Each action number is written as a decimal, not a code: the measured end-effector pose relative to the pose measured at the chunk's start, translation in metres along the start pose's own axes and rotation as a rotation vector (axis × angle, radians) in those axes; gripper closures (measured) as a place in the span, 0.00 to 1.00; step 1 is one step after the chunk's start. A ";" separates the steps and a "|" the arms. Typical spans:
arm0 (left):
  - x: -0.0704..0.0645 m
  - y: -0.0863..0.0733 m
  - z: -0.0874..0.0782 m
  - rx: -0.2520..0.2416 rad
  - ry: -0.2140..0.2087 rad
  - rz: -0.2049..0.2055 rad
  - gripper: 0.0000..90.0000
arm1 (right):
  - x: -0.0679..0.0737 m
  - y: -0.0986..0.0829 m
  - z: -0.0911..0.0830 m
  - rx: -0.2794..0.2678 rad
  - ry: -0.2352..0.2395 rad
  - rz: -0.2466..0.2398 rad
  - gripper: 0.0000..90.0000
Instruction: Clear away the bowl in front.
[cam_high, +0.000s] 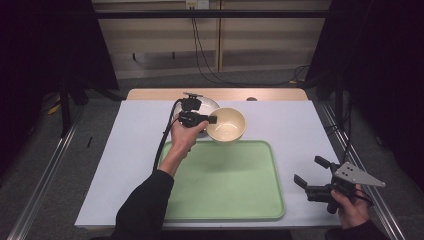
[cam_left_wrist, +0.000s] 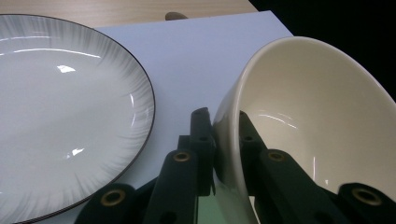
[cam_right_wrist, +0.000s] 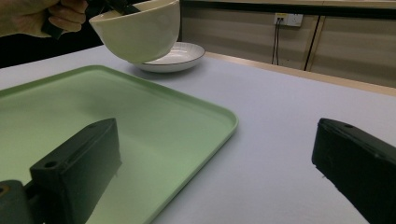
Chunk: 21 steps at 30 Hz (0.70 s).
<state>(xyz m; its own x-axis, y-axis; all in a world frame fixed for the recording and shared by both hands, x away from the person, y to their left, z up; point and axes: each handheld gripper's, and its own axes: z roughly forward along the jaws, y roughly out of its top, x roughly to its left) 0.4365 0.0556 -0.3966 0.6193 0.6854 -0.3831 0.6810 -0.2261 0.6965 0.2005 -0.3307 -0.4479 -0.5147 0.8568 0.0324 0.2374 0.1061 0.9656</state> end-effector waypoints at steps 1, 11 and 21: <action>-0.002 0.000 0.002 0.008 -0.002 0.004 0.91 | 0.000 0.000 0.000 -0.002 -0.002 0.000 0.01; -0.012 -0.001 0.018 0.035 -0.036 0.004 0.92 | 0.000 0.000 0.000 0.000 0.000 0.001 0.01; -0.023 -0.002 0.041 0.065 -0.060 0.008 0.92 | 0.000 0.000 0.000 -0.004 -0.005 0.004 0.01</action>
<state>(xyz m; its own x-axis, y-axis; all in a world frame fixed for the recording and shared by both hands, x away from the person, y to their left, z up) 0.4365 0.0120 -0.4141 0.6457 0.6414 -0.4144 0.6986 -0.2772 0.6596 0.2011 -0.3309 -0.4480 -0.5095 0.8597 0.0353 0.2359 0.1002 0.9666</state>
